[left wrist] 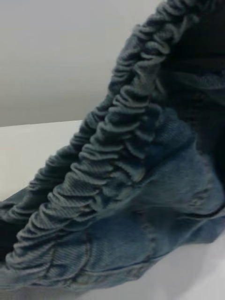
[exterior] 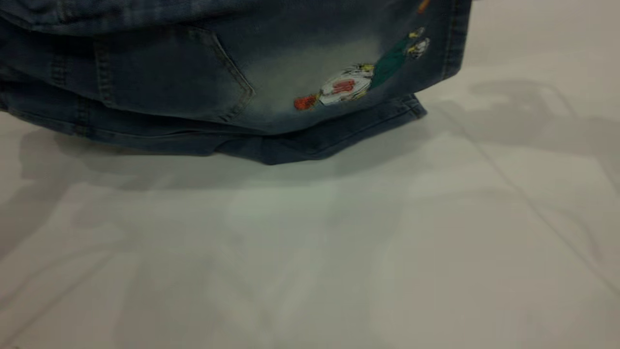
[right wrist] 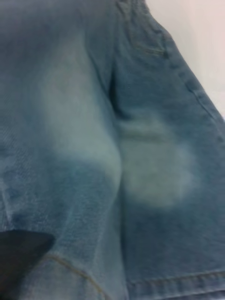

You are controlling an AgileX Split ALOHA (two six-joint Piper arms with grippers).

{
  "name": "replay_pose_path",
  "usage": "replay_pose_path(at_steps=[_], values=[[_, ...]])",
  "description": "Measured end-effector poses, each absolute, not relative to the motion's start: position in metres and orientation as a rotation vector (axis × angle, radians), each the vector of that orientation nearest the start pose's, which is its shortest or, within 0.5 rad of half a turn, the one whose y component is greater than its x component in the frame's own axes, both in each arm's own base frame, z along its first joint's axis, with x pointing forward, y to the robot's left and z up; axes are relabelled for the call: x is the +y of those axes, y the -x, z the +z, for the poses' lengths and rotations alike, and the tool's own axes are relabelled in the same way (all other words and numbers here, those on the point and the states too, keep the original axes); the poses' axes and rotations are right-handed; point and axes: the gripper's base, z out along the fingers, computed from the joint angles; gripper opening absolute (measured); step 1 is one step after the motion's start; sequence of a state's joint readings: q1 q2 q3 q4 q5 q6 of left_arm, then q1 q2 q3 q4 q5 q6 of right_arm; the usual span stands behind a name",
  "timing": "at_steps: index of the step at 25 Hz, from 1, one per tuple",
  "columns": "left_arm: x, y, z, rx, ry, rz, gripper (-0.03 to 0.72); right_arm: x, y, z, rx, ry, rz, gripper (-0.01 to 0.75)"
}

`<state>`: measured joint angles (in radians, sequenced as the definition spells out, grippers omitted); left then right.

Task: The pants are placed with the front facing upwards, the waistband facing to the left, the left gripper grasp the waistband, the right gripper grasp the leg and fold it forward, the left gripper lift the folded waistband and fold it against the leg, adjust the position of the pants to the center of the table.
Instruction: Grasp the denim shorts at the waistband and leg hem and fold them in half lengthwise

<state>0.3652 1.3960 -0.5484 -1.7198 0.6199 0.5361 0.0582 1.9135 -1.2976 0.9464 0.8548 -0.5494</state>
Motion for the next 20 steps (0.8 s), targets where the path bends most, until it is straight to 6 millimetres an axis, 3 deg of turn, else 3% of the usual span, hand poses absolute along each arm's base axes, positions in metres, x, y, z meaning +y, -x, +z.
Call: replay_pose_path(at_steps=[7,13,20], values=[[0.045,-0.249,0.2,1.84,1.455,-1.068,0.111,0.089,-0.403,0.197,2.63,0.034,0.98,0.02],[0.049,-0.255,0.177,1.871,1.575,-1.03,0.111,0.089,-0.412,0.201,2.588,-0.028,0.96,0.02],[0.052,-0.259,0.149,1.942,1.651,-0.984,0.111,0.11,-0.423,0.189,2.59,0.008,0.974,0.02]])
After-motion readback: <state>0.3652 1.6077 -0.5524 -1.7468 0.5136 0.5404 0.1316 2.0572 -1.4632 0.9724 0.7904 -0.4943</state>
